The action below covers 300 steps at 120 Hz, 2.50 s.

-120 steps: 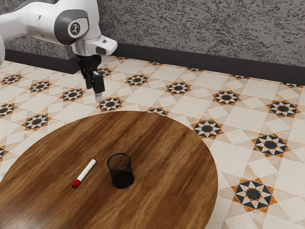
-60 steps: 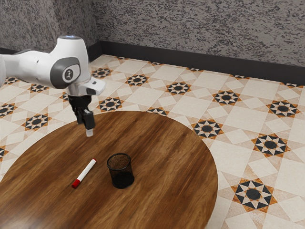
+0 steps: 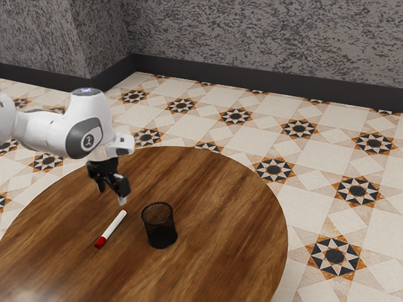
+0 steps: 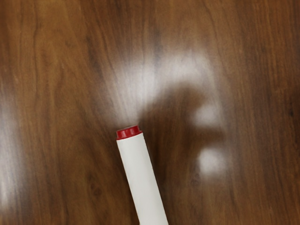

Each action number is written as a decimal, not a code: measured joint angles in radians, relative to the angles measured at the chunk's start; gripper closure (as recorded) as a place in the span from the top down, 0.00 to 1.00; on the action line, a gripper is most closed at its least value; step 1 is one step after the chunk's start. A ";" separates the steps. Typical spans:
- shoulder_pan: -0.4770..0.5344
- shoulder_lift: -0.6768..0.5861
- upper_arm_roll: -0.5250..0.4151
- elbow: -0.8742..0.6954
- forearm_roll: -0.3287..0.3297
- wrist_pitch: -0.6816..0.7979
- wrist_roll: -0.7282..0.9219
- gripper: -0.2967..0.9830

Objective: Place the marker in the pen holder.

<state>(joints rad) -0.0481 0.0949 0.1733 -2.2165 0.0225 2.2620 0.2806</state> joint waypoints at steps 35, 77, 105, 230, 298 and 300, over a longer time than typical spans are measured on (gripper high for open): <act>0.029 0.163 0.002 0.064 -0.043 0.143 -0.125 0.49; 0.023 0.171 0.000 0.010 -0.073 0.180 -0.218 0.41; 0.019 0.193 0.000 0.010 -0.067 0.185 -0.255 0.38; -0.194 -0.146 -0.045 0.087 -0.042 0.036 -0.386 0.15; -0.197 -0.040 -0.040 0.097 -0.034 0.027 -0.429 0.17; -0.192 -0.036 -0.040 0.096 -0.035 0.026 -0.429 0.20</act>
<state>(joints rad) -0.2400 0.0588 0.1335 -2.1204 -0.0125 2.2884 -0.1486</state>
